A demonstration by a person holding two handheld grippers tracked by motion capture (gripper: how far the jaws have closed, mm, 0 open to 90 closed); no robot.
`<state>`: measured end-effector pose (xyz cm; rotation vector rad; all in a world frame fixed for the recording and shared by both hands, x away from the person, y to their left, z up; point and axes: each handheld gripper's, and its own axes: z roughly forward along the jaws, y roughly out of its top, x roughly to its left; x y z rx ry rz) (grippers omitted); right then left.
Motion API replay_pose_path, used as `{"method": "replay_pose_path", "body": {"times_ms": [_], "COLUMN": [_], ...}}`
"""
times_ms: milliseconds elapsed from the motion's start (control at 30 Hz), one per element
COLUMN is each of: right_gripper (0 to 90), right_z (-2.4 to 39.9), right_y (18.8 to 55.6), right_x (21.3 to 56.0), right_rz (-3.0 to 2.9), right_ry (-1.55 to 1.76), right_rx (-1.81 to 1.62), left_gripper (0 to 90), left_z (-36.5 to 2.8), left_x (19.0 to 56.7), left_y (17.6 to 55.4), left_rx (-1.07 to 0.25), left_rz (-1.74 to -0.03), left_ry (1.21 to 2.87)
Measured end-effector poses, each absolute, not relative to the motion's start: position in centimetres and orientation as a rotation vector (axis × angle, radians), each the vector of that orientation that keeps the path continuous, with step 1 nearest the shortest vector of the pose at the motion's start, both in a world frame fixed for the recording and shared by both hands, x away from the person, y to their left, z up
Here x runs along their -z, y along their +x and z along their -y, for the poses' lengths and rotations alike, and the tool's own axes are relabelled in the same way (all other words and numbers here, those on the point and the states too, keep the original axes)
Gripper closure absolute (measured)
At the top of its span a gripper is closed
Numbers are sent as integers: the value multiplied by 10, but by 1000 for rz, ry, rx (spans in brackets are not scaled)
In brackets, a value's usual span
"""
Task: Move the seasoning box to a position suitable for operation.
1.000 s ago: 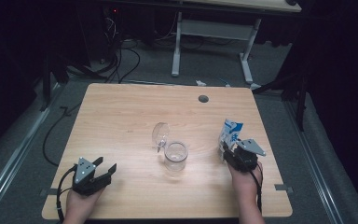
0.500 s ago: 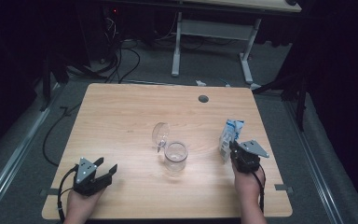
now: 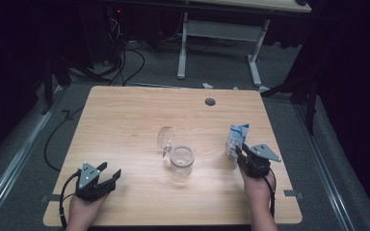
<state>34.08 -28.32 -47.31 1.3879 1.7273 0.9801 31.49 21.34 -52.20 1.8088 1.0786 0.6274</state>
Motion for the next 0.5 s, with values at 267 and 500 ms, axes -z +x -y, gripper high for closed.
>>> {"method": "replay_pose_path", "body": {"times_ms": [267, 500], "right_gripper": [490, 521], "right_z": [276, 272], "right_y": [350, 352], "right_x": [479, 477], "right_rz": [-1693, -1659], "right_ry": [1414, 1414], "right_rx": [-934, -932], "left_gripper": [390, 395], "left_z": [-216, -217], "left_x": [522, 522], "left_y": [315, 316], "left_rx": [-622, -596], "left_rz": [-1087, -1091], "left_ry": [1804, 1796]}}
